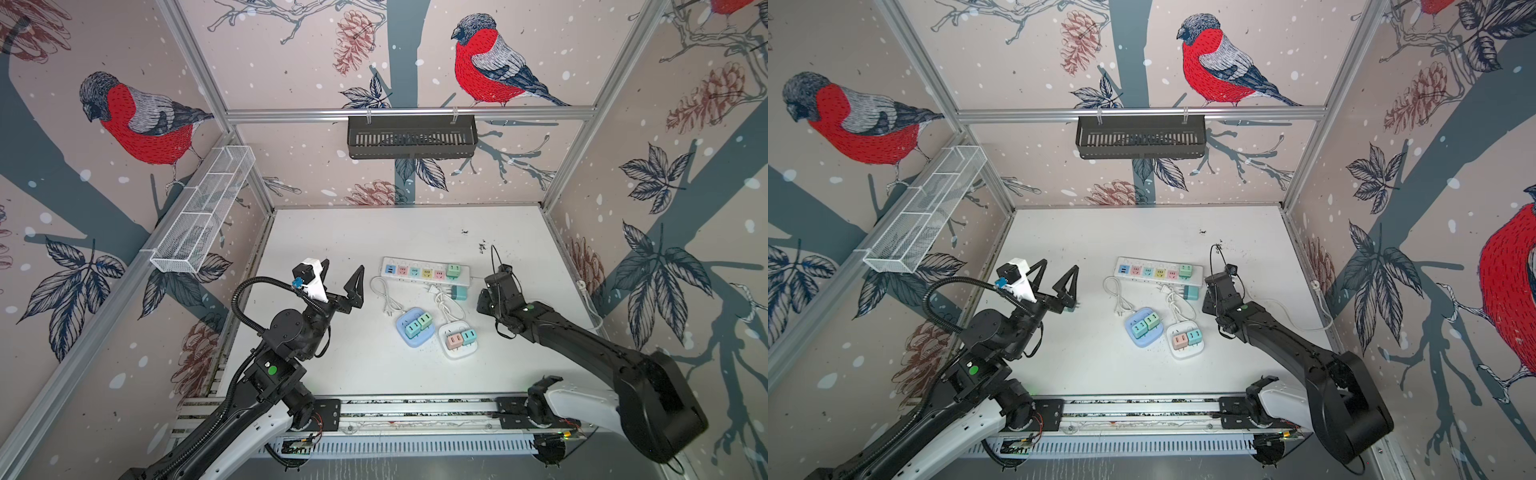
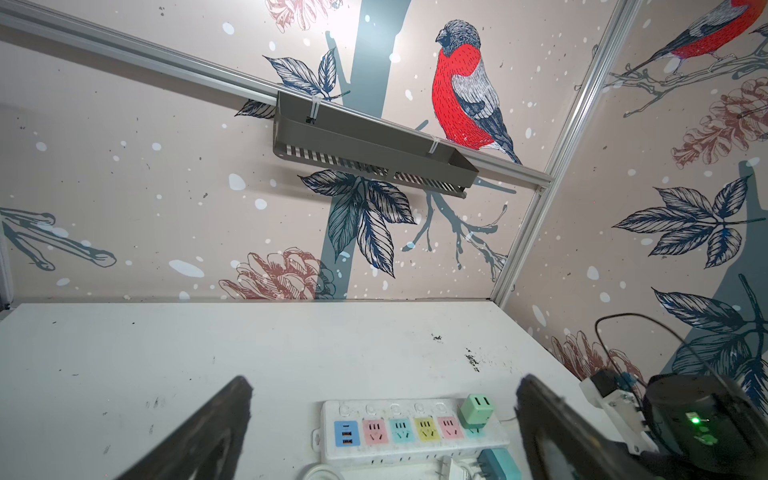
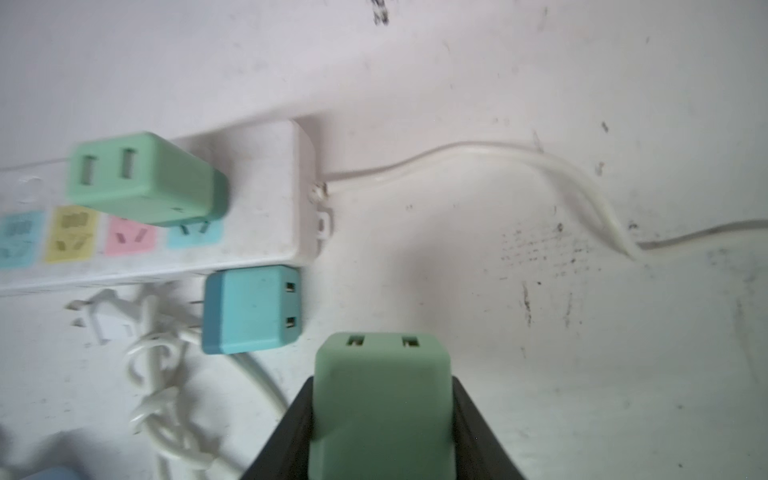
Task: Insert the plug
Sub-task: 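Lift the green adapter with the right gripper while the left gripper moves inward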
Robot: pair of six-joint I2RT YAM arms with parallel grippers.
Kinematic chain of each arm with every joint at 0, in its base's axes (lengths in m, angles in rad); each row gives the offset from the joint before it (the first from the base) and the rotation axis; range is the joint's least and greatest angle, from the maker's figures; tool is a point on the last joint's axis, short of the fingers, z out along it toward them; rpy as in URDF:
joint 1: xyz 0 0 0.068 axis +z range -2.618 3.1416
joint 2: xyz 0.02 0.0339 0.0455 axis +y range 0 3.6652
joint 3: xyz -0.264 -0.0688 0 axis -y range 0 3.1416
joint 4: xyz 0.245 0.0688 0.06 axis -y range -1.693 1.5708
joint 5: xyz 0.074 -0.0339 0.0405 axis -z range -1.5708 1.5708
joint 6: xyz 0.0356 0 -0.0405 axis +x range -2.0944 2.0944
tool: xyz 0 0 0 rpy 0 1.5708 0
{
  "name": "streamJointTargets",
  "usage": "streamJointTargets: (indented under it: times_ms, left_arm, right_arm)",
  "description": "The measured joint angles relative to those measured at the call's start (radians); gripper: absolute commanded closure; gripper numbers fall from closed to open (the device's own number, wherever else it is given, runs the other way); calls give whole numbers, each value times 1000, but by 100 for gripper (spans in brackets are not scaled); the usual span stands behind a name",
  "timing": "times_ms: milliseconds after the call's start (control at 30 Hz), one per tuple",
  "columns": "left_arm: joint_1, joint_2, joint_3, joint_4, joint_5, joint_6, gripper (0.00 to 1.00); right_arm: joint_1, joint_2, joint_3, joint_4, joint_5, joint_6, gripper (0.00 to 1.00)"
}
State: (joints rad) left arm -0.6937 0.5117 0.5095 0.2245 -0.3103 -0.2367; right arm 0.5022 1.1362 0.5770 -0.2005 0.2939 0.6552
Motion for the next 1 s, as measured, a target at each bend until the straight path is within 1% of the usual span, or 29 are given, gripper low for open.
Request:
streamJointTargets:
  times_ms: [200,300,367,467,600,733,833,867,933,1000]
  left_arm:
    - [0,18,23,-27,22,-3,1]
    - [0,21,26,-35,37,-3,2]
    - [0,23,26,-34,61,-3,3]
    - [0,35,30,-34,115,-3,7]
    - [0,56,50,-36,212,-11,10]
    - [0,65,58,-45,319,-14,11]
    - [0,78,67,-47,399,-18,12]
    - [0,85,68,-46,423,-18,13]
    - [0,103,76,-47,465,-20,14]
    - [-2,125,91,-52,499,-26,16]
  right_arm:
    - [168,-175,55,-35,143,21,84]
    - [259,-230,64,-24,207,16,85]
    - [322,-255,65,-11,257,-5,86]
    - [409,-272,64,32,328,-38,87]
    - [518,-283,34,161,414,-137,90]
    - [589,-280,-3,300,450,-250,94]
    - [610,-277,-23,400,456,-321,94]
    - [611,-276,-29,426,455,-341,96]
    - [613,-276,-42,486,441,-388,97]
    - [616,-277,-77,571,396,-468,98]
